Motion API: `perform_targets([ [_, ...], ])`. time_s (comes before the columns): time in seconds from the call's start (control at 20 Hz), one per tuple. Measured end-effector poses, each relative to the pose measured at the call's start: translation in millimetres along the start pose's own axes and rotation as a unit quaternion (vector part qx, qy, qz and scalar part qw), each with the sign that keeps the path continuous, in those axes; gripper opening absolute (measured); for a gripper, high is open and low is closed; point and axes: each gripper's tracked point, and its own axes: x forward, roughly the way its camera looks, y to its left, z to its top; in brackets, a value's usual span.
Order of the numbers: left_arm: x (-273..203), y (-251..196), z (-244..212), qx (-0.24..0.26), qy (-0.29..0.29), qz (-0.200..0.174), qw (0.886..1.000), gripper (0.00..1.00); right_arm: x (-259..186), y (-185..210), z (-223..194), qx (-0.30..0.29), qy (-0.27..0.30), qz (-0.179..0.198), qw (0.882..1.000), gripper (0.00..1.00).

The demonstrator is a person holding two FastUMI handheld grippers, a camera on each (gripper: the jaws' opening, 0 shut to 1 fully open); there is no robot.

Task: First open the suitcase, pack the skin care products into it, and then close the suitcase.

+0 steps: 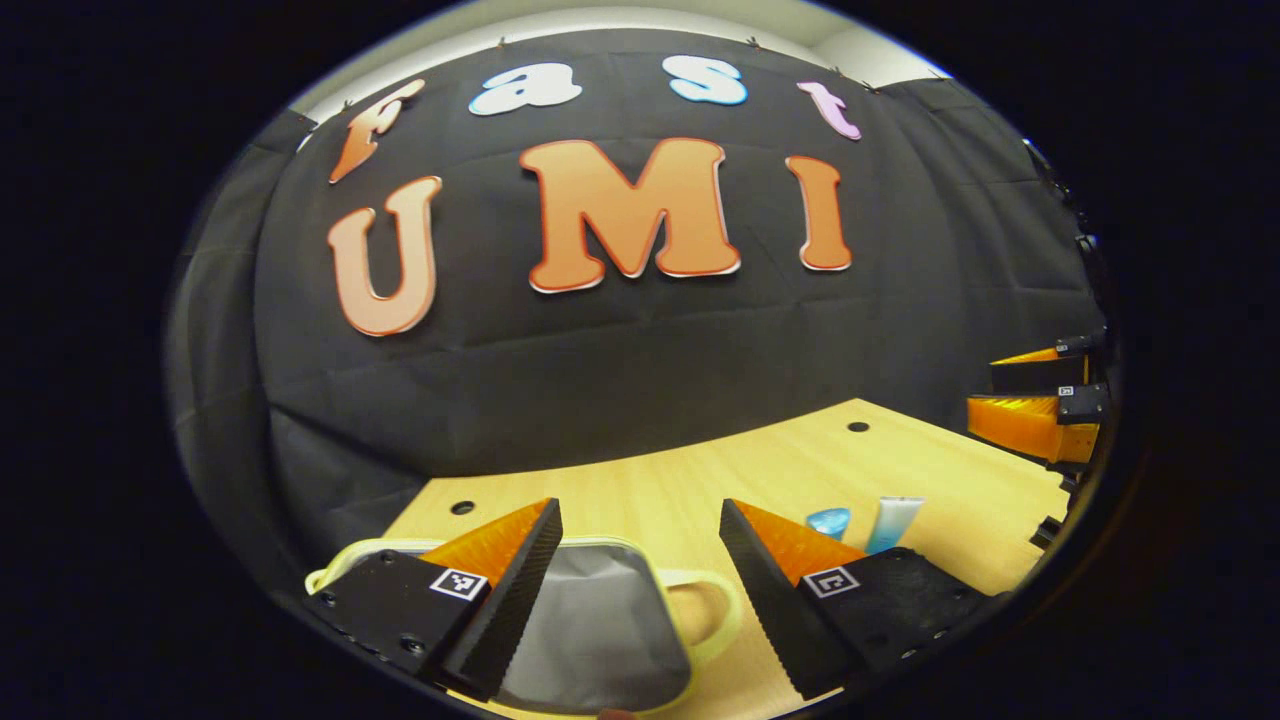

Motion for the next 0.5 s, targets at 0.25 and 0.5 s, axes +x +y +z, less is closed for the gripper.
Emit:
perform_targets([
  [0.25, 26.8, -64.8, -24.7, 0.0, 0.024, -0.079, 0.997, 0.99, -0.1, -10.2, -13.6, 0.004, 0.02, -0.02, 1.0, 0.96],
  [0.5, 51.9, -104.0, -52.6, 0.003, 0.052, -0.117, 0.992, 0.99, 1.3, -16.3, -24.7, -0.002, 0.034, -0.03, 0.999, 0.96],
])
